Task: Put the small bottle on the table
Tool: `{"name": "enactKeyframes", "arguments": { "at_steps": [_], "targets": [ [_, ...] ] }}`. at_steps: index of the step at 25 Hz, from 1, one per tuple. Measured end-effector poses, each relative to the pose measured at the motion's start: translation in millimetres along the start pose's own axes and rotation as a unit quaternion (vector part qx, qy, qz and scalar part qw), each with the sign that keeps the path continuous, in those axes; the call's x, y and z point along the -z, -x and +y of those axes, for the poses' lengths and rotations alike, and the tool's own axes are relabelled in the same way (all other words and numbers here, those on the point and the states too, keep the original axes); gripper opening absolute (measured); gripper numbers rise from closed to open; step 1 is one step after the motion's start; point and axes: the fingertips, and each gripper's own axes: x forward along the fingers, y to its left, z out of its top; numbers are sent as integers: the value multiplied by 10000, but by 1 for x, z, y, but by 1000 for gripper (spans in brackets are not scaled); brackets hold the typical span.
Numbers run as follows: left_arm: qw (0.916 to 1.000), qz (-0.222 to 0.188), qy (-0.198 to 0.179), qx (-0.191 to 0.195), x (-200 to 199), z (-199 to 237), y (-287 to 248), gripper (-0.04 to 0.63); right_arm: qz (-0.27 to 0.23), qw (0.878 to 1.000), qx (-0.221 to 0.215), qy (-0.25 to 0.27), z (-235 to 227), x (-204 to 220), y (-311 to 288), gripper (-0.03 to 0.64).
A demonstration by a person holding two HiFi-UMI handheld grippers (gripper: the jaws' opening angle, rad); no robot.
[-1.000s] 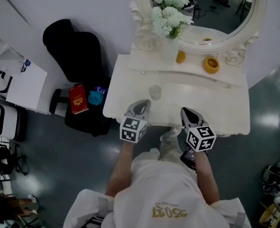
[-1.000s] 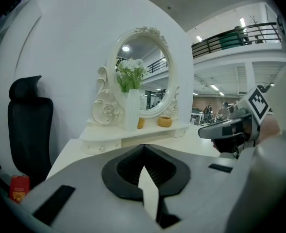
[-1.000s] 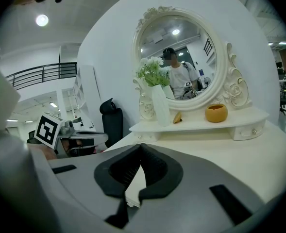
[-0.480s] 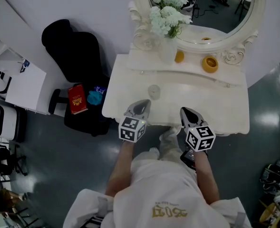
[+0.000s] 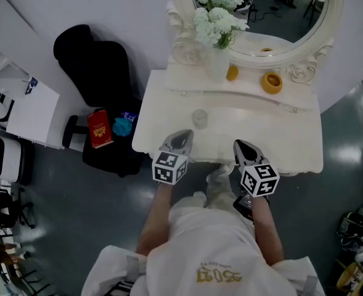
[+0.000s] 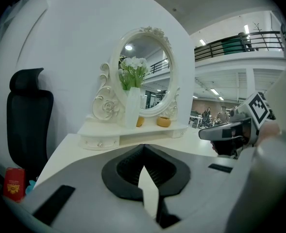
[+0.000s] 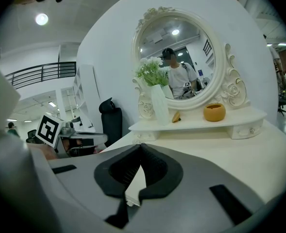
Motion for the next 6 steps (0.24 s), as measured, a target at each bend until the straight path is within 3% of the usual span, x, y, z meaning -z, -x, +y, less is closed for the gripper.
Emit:
{"name": "enactKeyframes", "arguments": {
  "at_steps": [6],
  "targets": [
    [10000, -3, -6, 17, 3, 1, 2, 17, 19, 10000, 4, -13, 1, 4, -1, 13]
  ]
}}
